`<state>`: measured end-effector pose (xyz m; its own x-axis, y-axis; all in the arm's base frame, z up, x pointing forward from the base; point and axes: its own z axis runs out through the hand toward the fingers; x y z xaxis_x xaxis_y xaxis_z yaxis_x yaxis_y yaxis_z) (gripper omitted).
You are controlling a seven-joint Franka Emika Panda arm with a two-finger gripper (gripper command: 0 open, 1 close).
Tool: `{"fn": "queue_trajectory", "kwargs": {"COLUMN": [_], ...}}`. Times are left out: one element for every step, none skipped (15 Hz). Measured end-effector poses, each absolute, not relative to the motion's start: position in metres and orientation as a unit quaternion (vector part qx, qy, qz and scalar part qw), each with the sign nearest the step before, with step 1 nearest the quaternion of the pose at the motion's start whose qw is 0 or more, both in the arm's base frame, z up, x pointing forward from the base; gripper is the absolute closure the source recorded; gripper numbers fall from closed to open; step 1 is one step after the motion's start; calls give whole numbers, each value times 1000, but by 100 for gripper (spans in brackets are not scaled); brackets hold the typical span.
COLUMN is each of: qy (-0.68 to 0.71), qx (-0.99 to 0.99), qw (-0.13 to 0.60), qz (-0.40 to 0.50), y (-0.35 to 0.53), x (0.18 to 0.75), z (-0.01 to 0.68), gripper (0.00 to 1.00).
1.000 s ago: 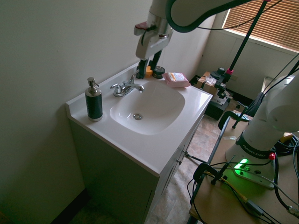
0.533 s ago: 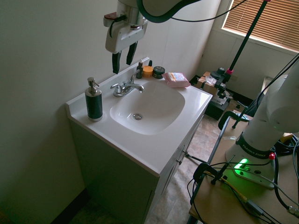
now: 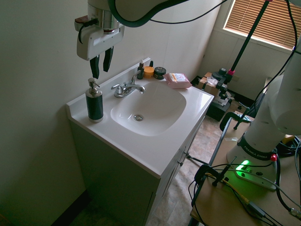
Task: Push the sanitizer
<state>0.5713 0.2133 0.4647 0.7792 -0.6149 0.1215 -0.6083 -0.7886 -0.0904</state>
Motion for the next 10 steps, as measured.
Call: {"fn": "queue_trajectory", "kwargs": {"qy": [324, 325, 325, 324, 323, 322, 322, 322, 322, 322], "qx": [-943, -943, -943, -943, -944, -944, -945, -945, -945, -945], "qw": [22, 22, 21, 21, 20, 20, 18, 17, 16, 15], "qz": [-72, -72, -71, -70, -68, -65, -62, -60, -60, -61], "y": [214, 214, 214, 216, 219, 222, 226, 230, 232, 232], "x": [576, 580, 584, 586, 588, 589, 589, 589, 588, 588], "z": [463, 463, 461, 458, 454, 450, 445, 442, 440, 440], "gripper": [100, 100, 100, 100, 100, 100, 100, 100, 100, 100]}}
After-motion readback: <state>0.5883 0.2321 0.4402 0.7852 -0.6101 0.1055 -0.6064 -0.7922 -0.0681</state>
